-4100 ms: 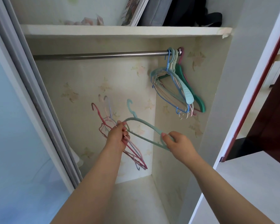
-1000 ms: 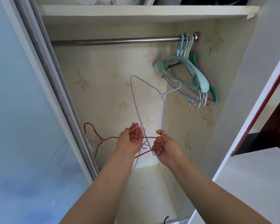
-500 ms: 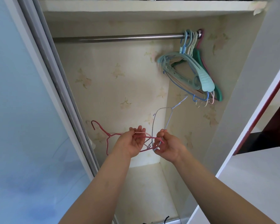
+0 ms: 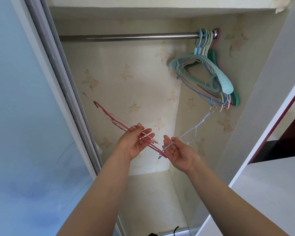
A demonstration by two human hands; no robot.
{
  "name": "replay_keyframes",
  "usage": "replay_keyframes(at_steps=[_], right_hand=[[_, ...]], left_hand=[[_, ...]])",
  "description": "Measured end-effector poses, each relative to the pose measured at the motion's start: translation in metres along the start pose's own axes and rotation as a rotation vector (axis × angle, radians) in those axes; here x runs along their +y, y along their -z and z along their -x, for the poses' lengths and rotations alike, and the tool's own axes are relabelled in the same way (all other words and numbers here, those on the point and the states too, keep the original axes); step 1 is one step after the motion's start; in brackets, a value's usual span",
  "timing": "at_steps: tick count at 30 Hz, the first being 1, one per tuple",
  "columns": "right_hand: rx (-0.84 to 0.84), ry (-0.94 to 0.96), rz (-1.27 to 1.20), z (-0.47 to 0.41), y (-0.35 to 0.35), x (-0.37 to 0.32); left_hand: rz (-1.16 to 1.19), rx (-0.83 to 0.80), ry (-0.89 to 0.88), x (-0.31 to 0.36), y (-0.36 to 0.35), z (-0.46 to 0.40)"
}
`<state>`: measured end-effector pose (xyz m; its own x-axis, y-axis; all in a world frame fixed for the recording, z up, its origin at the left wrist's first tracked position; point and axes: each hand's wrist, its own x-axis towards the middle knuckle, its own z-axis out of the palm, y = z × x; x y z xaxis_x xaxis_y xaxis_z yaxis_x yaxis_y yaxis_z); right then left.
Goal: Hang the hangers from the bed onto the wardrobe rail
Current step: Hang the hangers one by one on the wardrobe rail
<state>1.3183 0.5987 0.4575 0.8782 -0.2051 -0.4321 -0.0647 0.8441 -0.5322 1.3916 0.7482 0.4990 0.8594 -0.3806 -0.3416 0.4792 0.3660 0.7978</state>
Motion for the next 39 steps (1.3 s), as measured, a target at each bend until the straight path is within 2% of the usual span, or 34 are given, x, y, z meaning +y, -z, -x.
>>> replay_keyframes(at_steps=[4,12,16,20,23,26,28,30,32,36,39], right_hand=[[0.009,0.011,-0.010,0.003,0.001,0.001],[-0.023,0.069,0.127,0.008,0.004,0.012],[-0.036,0.091,0.224,0.009,0.006,0.016],[-0.038,0.069,0.219,0.012,0.011,0.018],[0.087,0.001,0.280,0.008,0.020,0.024],[0.255,-0.165,0.431,0.001,0.030,0.029],[0.296,-0.266,0.534,-0.001,0.033,0.027],[0.309,-0.281,0.617,-0.002,0.033,0.024],[0.310,-0.181,0.718,0.000,0.025,0.018],[0.241,0.329,0.924,0.010,-0.012,-0.014],[0.179,0.597,0.914,0.017,-0.046,-0.051]], left_hand=[[0.063,0.009,-0.008,0.004,0.003,-0.002],[0.027,0.023,-0.062,0.006,0.002,-0.004],[0.039,0.070,-0.102,0.007,0.004,-0.009],[0.068,0.101,-0.140,0.009,0.009,-0.012],[0.073,0.133,-0.163,0.012,0.011,-0.011],[0.054,0.174,-0.168,0.016,0.013,-0.016],[0.049,0.191,-0.145,0.018,0.014,-0.020],[0.069,0.200,-0.098,0.018,0.016,-0.023],[0.061,0.199,-0.045,0.016,0.019,-0.025],[0.017,0.205,0.021,0.013,0.022,-0.031],[0.079,0.192,0.020,0.016,0.018,-0.030]])
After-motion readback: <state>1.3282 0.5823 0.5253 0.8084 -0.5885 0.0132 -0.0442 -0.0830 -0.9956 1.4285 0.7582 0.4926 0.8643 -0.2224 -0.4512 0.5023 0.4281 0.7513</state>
